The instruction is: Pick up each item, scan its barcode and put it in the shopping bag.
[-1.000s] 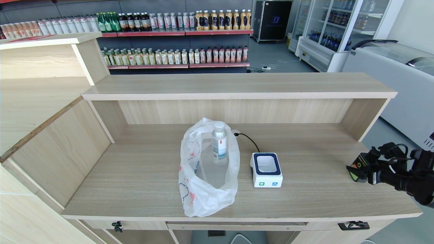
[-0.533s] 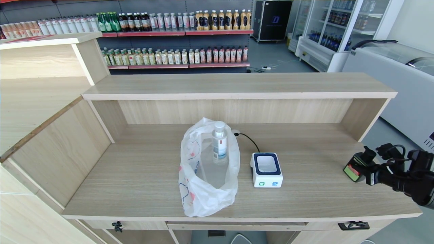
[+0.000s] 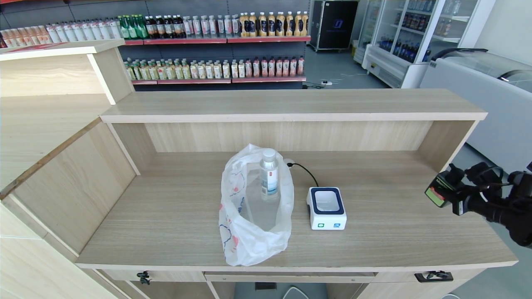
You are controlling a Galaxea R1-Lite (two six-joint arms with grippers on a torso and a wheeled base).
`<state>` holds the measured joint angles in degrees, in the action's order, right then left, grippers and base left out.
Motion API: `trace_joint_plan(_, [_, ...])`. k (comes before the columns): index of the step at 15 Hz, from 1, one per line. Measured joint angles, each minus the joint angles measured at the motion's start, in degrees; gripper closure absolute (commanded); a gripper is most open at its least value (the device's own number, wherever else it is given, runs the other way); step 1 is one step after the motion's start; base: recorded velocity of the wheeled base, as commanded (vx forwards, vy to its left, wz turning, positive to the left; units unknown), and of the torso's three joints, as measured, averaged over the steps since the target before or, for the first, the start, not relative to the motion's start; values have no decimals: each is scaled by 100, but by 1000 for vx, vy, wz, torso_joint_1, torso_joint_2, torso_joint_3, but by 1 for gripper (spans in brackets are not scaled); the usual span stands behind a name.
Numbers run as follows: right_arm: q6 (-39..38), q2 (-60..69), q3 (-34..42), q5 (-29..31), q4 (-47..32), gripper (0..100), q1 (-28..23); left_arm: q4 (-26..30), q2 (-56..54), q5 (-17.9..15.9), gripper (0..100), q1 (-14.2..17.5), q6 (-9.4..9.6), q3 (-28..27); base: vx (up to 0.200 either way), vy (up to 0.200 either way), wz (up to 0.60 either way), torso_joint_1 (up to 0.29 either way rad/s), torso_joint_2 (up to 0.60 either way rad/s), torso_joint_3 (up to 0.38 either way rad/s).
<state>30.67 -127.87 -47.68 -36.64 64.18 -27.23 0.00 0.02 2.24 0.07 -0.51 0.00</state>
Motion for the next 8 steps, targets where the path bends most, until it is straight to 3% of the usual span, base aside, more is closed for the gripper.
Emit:
trace_joint_plan(4, [1490,1908,827,-6,2,100,494,0,0,2,0,0,0,0,0,0,0,0,0,0])
trace_joint_plan(6, [2645,3001,1213,2,-195,100,1119,0,0,2,0,2,2,0,0,0,0,0,0,0])
trace_joint_plan(8, [4378,4000,1526,-5,-662,100,2027,0,0,2,0,2,0,0,0,0,0,0,0,0])
